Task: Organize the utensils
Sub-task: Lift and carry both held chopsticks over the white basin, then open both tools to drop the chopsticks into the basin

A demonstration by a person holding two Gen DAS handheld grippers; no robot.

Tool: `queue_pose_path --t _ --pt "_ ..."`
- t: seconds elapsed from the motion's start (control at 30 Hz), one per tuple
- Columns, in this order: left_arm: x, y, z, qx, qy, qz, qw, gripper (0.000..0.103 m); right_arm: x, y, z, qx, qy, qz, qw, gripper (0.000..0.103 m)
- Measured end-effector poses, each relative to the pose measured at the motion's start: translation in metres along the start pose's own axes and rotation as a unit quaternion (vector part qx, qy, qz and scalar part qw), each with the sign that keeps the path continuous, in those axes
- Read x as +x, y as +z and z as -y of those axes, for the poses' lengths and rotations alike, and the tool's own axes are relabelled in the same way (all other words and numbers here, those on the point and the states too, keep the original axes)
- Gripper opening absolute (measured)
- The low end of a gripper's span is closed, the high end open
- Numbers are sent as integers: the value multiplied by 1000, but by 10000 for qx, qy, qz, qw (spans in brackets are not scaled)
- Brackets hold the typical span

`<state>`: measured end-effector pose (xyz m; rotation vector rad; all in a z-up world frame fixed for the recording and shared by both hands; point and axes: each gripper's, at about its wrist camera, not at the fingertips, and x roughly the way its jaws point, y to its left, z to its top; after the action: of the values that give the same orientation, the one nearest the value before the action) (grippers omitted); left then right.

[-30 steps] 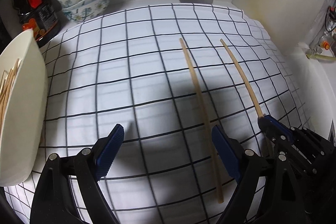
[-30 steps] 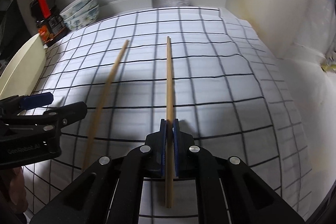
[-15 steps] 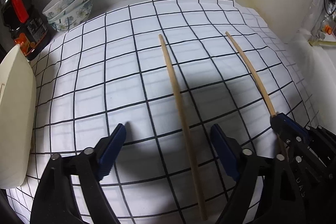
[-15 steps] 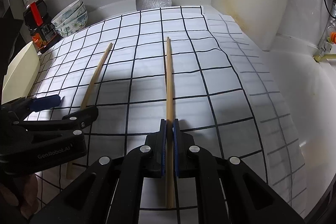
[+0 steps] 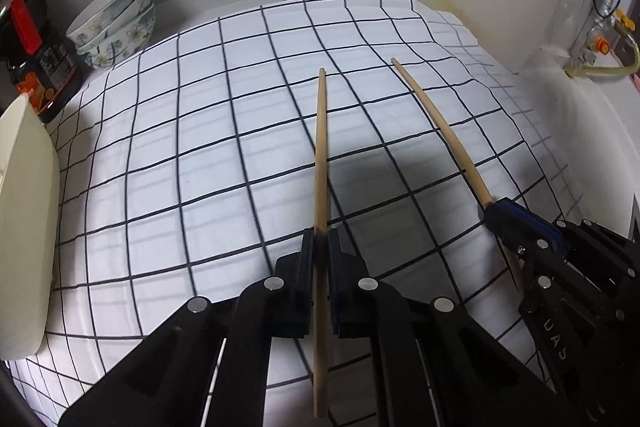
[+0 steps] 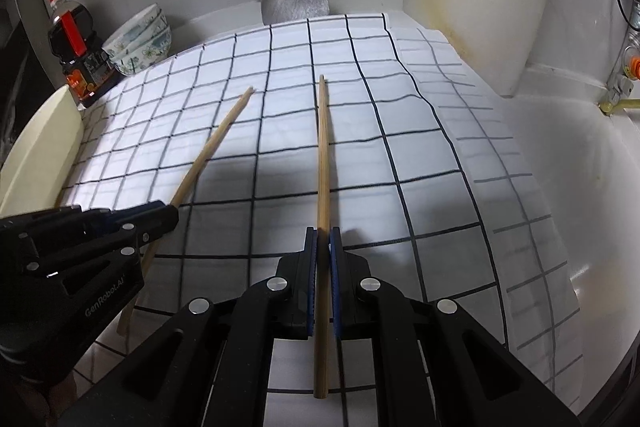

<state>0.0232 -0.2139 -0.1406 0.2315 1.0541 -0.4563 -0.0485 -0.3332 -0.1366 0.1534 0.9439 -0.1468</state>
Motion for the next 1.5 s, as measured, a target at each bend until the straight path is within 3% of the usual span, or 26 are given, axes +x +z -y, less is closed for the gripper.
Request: queue_pose_path --t 0.2,0.43,0.83,1.17,1.37,1.5 --pt "-39 2 -25 -262 -83 209 9994 7 -19 14 -18 -47 283 101 9995 6" --pt "-103 -1 -86 -812 77 595 9949 7 -47 42 -68 -344 852 274 9954 6" --pt "-185 -23 -220 -1876 811 1105 9726 7 -79 90 -206 -1351 1851 641 9713 6" --pt "-181 -53 -315 -2522 1262 847 9556 7 -52 99 -306 -1853 2344 323 9538 6" --pt "-164 -51 -337 -2599 1280 707 9545 7 -35 99 -345 -2022 2366 120 9503 6" --pt "-149 -54 -345 -2664 1159 415 9560 8 -24 96 -364 -2149 2347 -104 9479 6"
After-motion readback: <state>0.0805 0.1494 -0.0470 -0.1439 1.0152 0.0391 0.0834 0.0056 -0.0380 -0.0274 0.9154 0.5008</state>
